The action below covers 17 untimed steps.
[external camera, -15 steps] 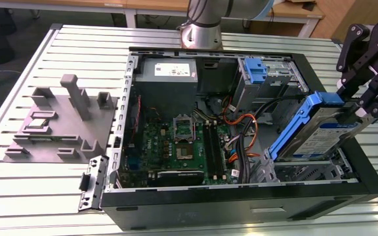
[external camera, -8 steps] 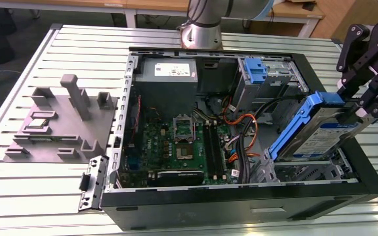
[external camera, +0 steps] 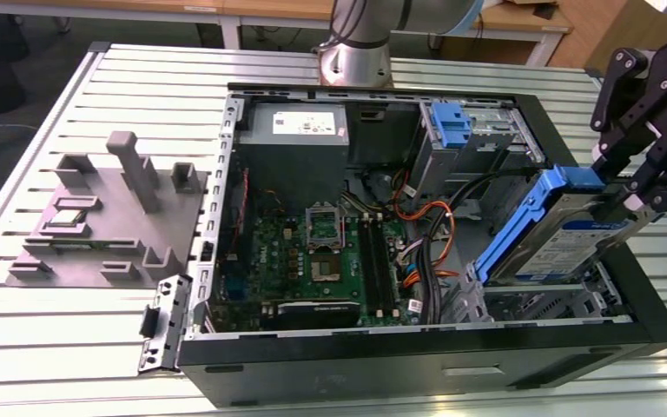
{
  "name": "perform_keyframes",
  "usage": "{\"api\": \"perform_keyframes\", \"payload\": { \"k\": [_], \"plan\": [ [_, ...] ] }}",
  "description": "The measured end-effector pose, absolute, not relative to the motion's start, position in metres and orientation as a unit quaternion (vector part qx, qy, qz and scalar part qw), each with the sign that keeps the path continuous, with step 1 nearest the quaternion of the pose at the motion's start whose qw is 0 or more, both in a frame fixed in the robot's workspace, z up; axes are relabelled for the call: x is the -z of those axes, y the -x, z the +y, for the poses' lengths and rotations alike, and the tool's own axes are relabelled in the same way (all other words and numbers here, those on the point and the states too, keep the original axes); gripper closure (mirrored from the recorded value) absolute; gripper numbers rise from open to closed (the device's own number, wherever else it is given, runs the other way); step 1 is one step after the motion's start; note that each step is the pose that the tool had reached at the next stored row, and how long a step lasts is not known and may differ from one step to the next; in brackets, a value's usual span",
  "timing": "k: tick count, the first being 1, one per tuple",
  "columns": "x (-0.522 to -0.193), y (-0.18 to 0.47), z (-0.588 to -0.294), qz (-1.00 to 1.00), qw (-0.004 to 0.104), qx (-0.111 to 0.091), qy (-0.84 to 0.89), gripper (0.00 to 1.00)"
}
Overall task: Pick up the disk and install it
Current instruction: 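Insert the disk into the insertion slot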
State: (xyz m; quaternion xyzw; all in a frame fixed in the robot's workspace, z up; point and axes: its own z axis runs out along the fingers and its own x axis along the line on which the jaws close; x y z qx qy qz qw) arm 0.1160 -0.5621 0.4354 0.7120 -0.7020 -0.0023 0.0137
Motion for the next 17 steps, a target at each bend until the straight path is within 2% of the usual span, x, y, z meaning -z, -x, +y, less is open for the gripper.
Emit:
{"api": "perform_keyframes", "payload": {
  "k": [17],
  "plan": [
    [-0.416,-0.115,-0.562,-0.702,0.013,0.001,-0.712,0.65]
  ]
}}
